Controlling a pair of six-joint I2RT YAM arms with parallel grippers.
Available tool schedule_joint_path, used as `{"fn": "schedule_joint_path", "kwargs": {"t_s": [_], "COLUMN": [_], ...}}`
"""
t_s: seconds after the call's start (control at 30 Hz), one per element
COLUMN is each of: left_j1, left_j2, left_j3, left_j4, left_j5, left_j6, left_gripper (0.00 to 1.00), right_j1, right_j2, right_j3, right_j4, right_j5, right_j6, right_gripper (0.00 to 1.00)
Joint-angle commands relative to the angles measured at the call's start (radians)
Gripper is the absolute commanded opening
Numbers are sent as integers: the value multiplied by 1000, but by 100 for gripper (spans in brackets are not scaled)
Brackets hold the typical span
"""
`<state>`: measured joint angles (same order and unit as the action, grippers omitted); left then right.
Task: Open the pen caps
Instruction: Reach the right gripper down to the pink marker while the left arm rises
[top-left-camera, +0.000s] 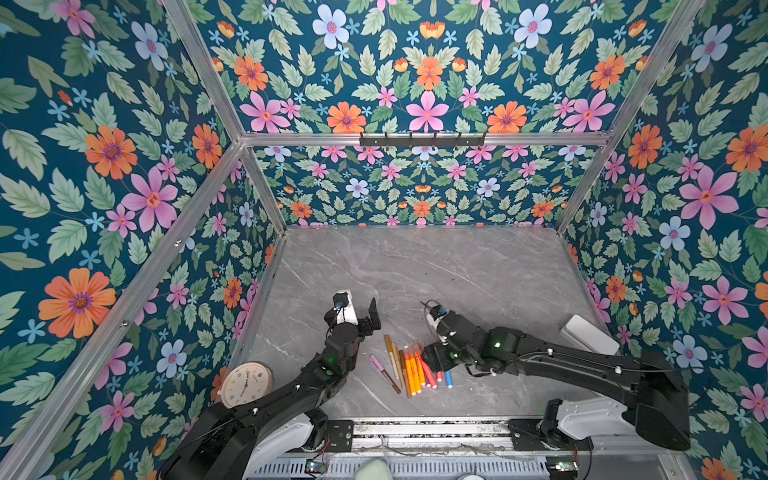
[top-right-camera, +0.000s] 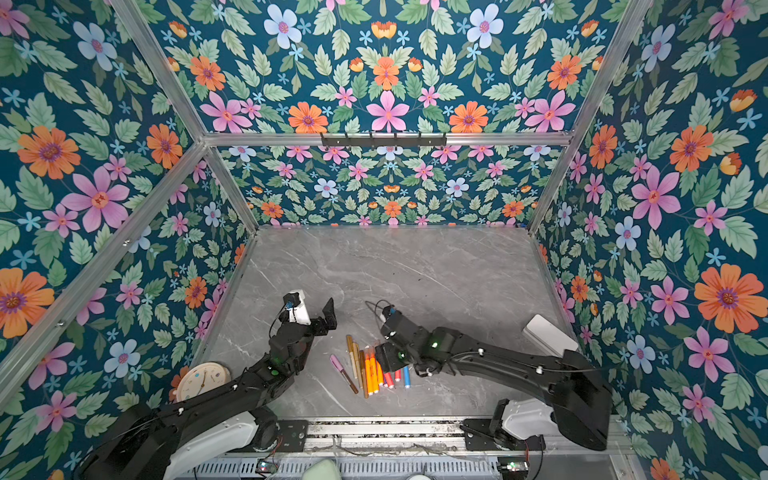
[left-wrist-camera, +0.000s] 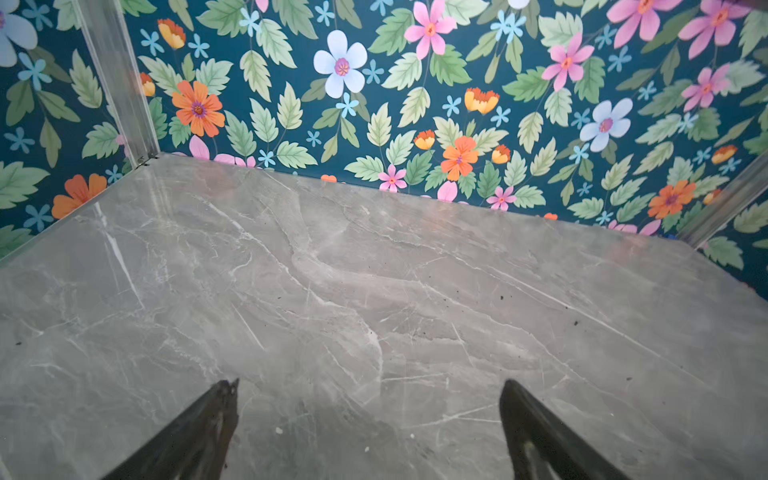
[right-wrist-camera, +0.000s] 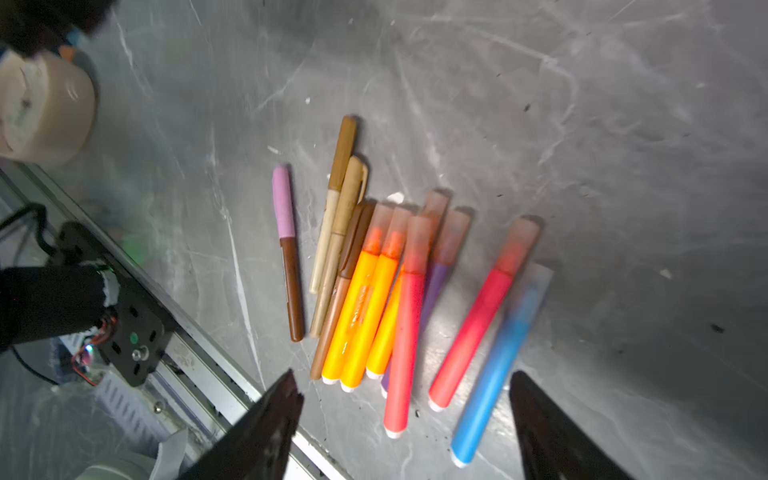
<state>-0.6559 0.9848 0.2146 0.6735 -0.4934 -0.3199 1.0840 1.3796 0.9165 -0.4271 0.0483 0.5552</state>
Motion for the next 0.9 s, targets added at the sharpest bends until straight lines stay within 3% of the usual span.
{"fn": "schedule_joint_path", "kwargs": {"t_s": [0.0, 0.13, 0.37, 0.6, 0.87], "left_j1": [1, 1, 2, 3, 2], "left_j2": [-31, -92, -160, -168, -218], "left_j3": [5, 65, 72, 34, 14], "left_j4": [0, -153, -210, -179, -196], "left_j5": [39, 71, 153, 126, 91], "left_j6": [-46, -34, -5, 3, 14], "left_gripper": [100, 100, 100, 100, 100], "right_j1": [79, 130, 128, 102, 78], "right_j2": [105, 244, 301, 325, 315], "right_j3": [68, 176, 224, 175, 127], "right_j4": [-89, -178, -275, -223, -167], "right_j5": [48, 77, 153, 51, -8], "right_j6": [33, 63, 84, 123, 127], "right_gripper": [70, 59, 56, 47, 45]}}
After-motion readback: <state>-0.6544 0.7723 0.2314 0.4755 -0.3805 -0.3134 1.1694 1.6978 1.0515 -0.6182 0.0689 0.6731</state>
